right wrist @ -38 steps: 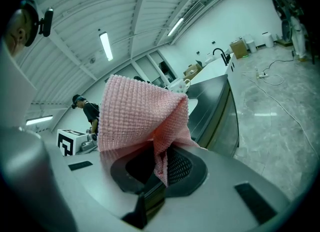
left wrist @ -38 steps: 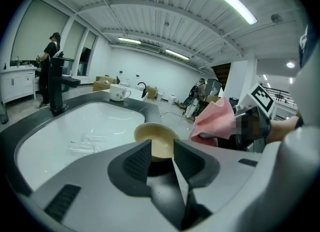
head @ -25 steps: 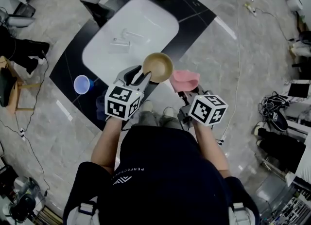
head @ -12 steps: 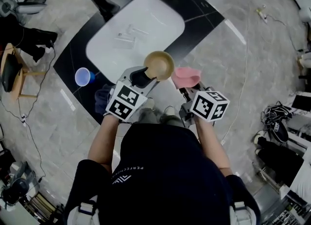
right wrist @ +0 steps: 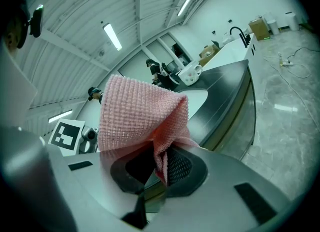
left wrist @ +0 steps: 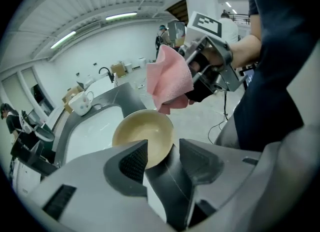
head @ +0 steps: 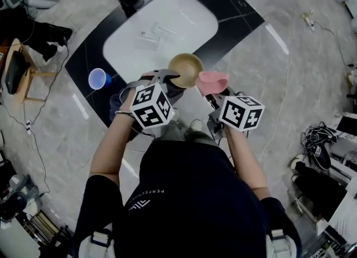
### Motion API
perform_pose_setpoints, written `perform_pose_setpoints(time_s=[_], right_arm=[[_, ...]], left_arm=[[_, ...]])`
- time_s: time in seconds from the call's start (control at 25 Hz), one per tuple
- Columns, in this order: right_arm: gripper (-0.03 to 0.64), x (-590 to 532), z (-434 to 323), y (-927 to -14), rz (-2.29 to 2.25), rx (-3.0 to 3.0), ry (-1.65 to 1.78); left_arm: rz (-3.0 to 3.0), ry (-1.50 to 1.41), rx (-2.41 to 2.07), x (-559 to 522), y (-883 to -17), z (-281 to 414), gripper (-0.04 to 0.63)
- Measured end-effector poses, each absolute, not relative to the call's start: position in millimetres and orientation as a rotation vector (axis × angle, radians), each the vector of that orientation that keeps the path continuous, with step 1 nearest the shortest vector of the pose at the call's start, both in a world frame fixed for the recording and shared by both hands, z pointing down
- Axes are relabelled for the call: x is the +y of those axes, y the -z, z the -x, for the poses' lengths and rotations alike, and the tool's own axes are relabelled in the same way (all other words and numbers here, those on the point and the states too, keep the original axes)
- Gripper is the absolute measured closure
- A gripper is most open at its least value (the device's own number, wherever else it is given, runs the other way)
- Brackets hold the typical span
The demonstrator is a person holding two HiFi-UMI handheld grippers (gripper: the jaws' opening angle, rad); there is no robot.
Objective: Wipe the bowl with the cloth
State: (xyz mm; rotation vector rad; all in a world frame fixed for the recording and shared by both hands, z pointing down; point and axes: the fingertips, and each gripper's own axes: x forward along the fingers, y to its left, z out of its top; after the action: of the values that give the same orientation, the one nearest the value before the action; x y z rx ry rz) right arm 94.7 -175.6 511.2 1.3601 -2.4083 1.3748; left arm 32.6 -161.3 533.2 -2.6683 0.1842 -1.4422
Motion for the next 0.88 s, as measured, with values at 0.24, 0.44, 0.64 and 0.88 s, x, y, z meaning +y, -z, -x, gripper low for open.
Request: perform_pose_setpoints(time_s=[0.24, 0.44, 0.64, 0.88], right_arm=[[0.568, -178, -101, -508, -1.363, -2.418, -1.363], [0.568, -177, -105, -507, -1.375, -2.422, -1.362], [0.568, -176, -106, -502, -1.373, -2.436, -1.342], [0.568, -179, -104, -485, -1.341, -2.499, -1.264]], left_arm=[[2.445, 1.554, -0.013, -159, -548, -31, 0.438], [2.372, 1.563, -0.078, -156, -551, -34, 0.535], [2.404, 1.545, -0.059, -157, -547, -38, 0.573], [2.618, 1.418, 0.117, -171, -523, -40, 0.578]])
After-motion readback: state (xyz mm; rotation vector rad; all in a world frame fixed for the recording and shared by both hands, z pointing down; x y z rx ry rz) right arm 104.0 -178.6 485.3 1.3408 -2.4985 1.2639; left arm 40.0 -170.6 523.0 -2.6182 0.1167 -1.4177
